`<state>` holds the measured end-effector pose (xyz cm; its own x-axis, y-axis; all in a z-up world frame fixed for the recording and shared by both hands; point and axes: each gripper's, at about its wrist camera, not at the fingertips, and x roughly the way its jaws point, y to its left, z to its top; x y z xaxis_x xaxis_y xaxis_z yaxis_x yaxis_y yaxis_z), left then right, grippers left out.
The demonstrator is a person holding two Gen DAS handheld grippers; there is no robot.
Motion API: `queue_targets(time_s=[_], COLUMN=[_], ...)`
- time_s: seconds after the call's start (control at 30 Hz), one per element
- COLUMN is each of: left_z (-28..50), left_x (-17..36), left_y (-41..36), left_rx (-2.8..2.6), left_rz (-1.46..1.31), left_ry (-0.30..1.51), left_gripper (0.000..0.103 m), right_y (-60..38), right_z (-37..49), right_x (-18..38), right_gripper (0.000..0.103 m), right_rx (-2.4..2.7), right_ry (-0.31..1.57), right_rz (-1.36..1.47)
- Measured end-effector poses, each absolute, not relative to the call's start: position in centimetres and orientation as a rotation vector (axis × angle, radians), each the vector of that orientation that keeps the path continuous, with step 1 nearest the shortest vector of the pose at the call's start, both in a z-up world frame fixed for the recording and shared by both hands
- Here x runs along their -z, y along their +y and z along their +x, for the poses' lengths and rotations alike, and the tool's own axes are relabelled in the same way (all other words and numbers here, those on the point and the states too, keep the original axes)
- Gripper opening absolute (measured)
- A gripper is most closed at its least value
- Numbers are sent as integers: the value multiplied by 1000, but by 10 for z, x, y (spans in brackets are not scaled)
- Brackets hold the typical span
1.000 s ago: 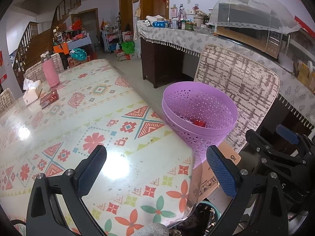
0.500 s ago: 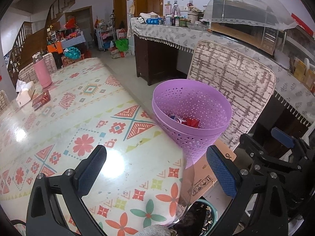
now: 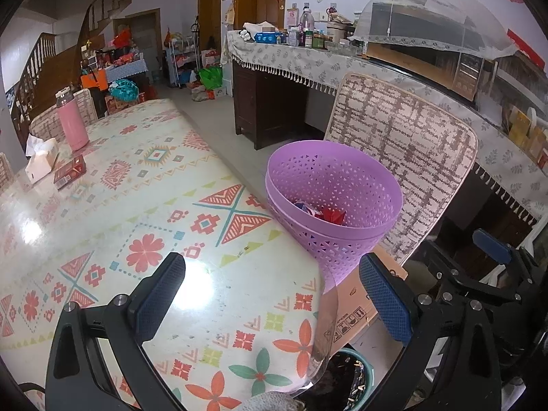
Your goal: Collect trash
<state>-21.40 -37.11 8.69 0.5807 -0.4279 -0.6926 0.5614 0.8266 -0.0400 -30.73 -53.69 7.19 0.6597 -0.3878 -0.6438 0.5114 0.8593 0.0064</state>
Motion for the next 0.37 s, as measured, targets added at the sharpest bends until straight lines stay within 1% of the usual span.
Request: queue_targets(time_s=[0.37], left_z=[-213], left_x=[-88], left_y=[-361], left_rx=[635], left_rz=[171], left_ry=[765], left_gripper=[101], right_y=[-525], right_z=[-308], right_x=[-81], right_gripper=[93], right_rx=[527], right_ry=[689], right_rz=[167])
